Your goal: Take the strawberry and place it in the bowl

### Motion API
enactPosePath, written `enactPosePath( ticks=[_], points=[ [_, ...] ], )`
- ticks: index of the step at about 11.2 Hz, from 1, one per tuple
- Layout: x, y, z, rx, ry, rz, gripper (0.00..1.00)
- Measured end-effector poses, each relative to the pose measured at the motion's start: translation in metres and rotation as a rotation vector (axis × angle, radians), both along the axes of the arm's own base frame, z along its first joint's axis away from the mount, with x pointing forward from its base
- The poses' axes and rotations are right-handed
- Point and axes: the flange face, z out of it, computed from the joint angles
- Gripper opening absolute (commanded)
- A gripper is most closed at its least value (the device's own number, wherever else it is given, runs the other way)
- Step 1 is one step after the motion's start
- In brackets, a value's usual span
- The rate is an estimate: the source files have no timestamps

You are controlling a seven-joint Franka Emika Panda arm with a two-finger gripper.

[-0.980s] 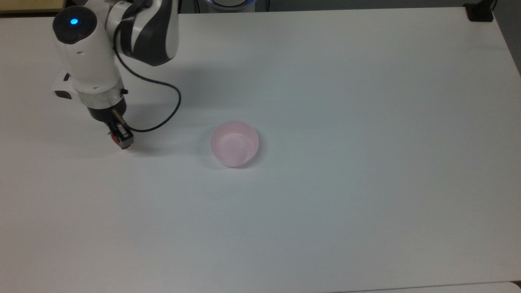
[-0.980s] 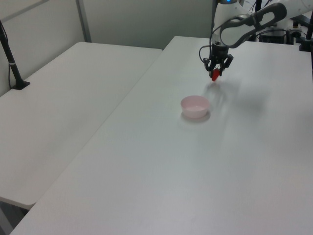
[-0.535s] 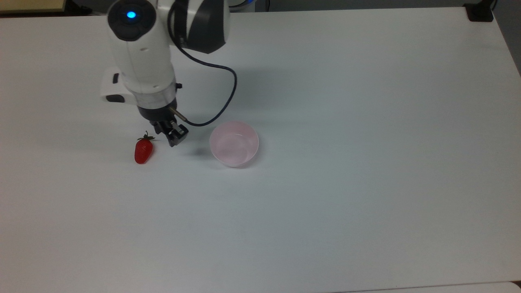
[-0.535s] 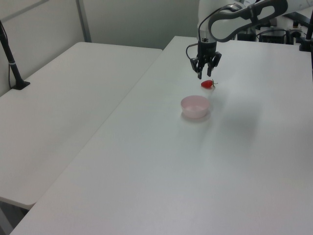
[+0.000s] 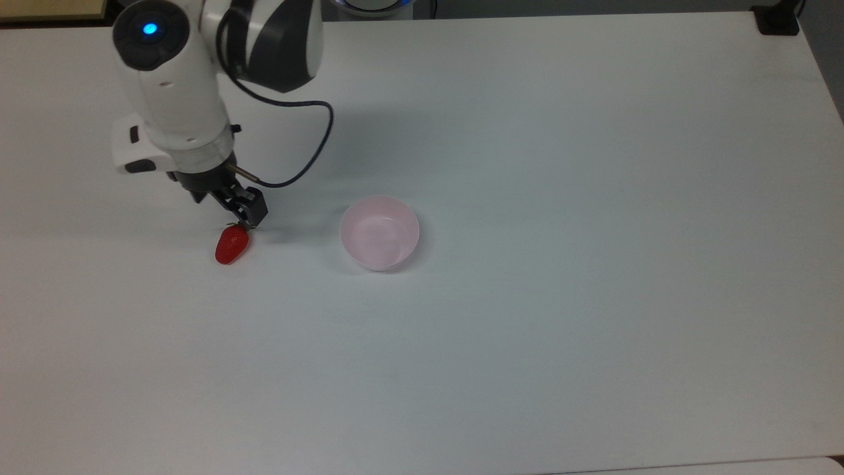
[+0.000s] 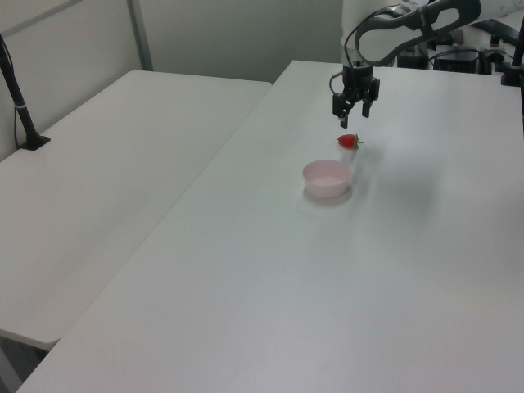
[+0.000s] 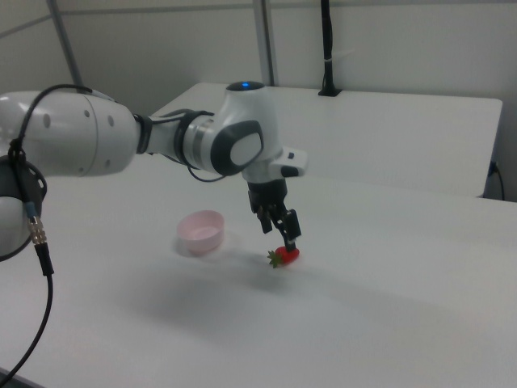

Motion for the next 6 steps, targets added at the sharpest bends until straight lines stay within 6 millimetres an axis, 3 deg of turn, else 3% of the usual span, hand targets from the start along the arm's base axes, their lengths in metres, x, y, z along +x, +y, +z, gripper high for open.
enactPosePath(
  ticks=[2,6],
  points=[
    [-0.002,-0.021,-0.025,0.002,0.029,0.046,1.00],
    [0.004,-0.020,-0.050,0.017,0.013,0.040,1.00]
  ],
)
